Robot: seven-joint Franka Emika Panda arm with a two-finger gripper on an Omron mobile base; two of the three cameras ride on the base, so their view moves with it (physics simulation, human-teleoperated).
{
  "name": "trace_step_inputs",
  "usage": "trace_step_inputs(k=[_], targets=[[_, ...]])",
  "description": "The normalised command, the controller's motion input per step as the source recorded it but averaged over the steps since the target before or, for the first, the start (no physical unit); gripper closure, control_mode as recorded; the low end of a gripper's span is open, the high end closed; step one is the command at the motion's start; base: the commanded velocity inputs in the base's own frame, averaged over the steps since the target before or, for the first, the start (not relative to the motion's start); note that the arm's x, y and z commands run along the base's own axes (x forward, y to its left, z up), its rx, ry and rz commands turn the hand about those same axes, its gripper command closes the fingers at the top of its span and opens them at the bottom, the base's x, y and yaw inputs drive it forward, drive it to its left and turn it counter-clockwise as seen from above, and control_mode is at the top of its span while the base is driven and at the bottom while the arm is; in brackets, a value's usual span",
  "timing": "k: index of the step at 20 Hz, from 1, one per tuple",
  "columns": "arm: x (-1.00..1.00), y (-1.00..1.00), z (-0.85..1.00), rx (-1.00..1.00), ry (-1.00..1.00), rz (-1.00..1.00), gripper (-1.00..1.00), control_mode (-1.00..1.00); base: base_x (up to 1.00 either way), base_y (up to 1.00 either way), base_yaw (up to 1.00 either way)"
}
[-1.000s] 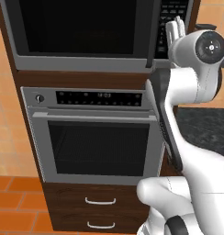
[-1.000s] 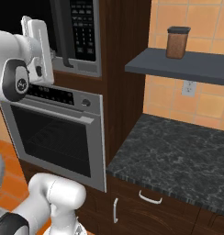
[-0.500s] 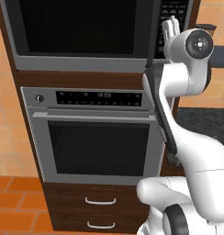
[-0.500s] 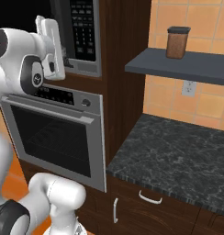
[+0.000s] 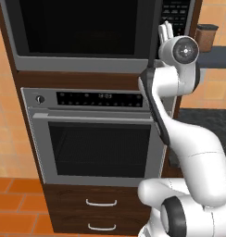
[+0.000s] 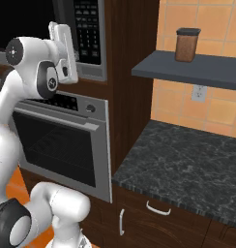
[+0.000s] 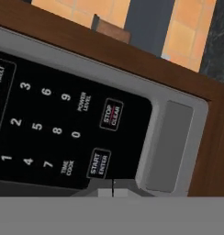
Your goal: Open the microwave, place the bowl with waffle inside the microwave, then close the microwave door and turn it on.
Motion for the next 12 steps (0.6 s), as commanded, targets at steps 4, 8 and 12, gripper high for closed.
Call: trace_step_inputs(k=[4, 8, 12], targets=[[0.55, -0.18, 0.00, 0.00, 0.00, -0.03, 1.00, -1.00, 0.00, 0.00, 0.00], [0.67, -0.04, -0.02, -0.01, 0.00, -0.02, 1.00, -1.00, 0.00, 0.00, 0.00], [0.85, 0.00, -0.18, -0.06, 0.00, -0.01, 1.00, -1.00, 0.00, 0.00, 0.00]])
